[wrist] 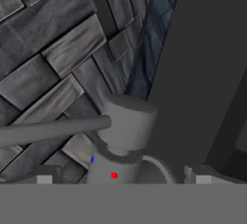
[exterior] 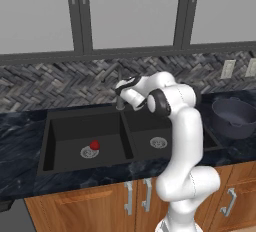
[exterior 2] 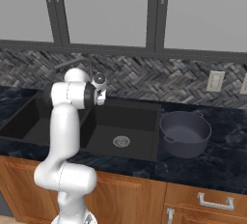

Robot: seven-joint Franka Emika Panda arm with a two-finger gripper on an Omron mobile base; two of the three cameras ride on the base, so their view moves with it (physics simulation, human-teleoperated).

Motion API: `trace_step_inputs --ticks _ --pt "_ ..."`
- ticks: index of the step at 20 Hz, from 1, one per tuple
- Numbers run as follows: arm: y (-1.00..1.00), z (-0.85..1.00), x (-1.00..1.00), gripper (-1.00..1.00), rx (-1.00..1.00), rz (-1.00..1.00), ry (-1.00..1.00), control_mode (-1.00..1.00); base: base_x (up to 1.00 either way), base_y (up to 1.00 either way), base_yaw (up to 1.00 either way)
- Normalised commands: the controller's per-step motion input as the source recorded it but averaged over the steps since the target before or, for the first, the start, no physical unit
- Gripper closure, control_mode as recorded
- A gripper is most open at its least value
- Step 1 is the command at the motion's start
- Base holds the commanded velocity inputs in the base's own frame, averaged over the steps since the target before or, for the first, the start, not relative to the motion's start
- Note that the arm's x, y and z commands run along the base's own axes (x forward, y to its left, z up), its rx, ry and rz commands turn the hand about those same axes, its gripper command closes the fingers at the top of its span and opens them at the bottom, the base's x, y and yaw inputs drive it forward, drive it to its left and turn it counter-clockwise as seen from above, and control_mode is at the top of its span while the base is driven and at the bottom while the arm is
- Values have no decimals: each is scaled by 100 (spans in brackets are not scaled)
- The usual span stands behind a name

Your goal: Dump the tomato from the pot into the sink. Then turn on the water and wash the tomato. Then turn off the water and put the tomato back in the pot.

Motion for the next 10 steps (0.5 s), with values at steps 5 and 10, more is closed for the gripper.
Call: trace_step_inputs --ticks 5,10 --pt "0 -8 32 -100 0 0 0 -100 0 0 0" --pt "0 -12 33 -100 0 0 0 -100 0 0 0"
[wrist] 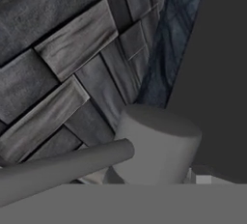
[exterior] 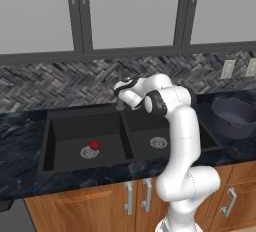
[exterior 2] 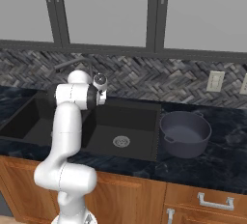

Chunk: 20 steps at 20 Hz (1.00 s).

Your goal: Dump the tomato from the pot into the sink. Then turn on the water and wash the tomato. Then turn off the water and put the tomato back in the pot.

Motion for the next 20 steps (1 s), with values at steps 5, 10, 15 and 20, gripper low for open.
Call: trace_step_inputs --ticks 5,10,15,20 --pt "0 -15 33 -100 0 0 0 -100 0 0 0" --pt "0 -18 11 -100 2 -6 0 -100 0 0 0" --pt "0 -12 5 -100 7 -17 2 -100 0 0 0" --pt "-2 -1 0 -100 18 -18 3 -100 0 0 0"
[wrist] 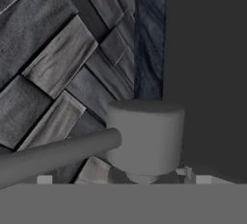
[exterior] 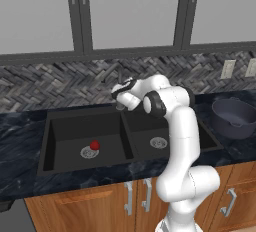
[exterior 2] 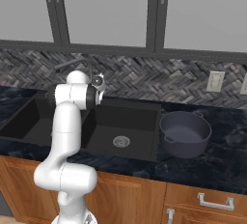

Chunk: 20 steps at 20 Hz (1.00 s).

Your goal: Dump the tomato from the pot into the sink. Then turn on the water and wash the tomato. Then turn off the water and put the tomato back in the pot.

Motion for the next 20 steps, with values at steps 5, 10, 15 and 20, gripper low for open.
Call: trace_step_inputs --ticks 5,10,15,20 --pt "-17 0 0 -100 23 -13 1 -100 0 0 0" --pt "-22 -1 0 -100 24 -12 1 -100 0 0 0" --pt "-26 -5 0 -100 23 -13 4 -100 0 0 0" --pt "-34 -1 0 -100 25 -13 6 -100 0 0 0"
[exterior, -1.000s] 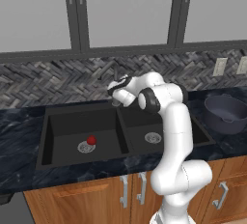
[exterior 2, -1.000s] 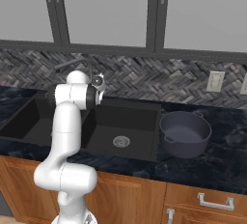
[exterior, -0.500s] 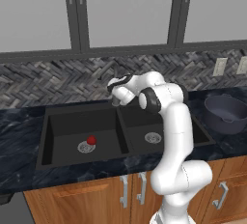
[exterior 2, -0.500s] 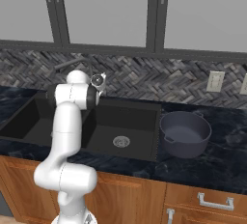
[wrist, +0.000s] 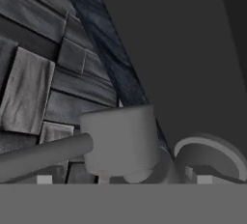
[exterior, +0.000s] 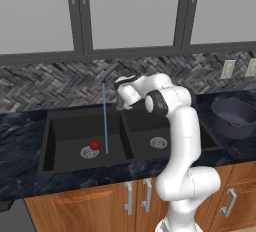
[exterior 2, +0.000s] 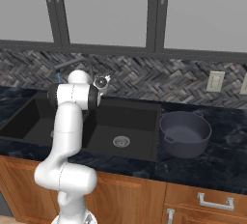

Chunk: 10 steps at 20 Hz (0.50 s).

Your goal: Dump the tomato from the pot into the sink. Then turn on the water and wash the tomato. Then turn off the water and put the tomato back in the pot.

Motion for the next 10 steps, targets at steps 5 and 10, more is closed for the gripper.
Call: trace_step_inputs --ticks 5,10 --pt "-41 0 0 -100 27 -14 7 -100 0 0 0" --pt "-10 15 -32 -100 16 -4 -7 -100 0 0 0"
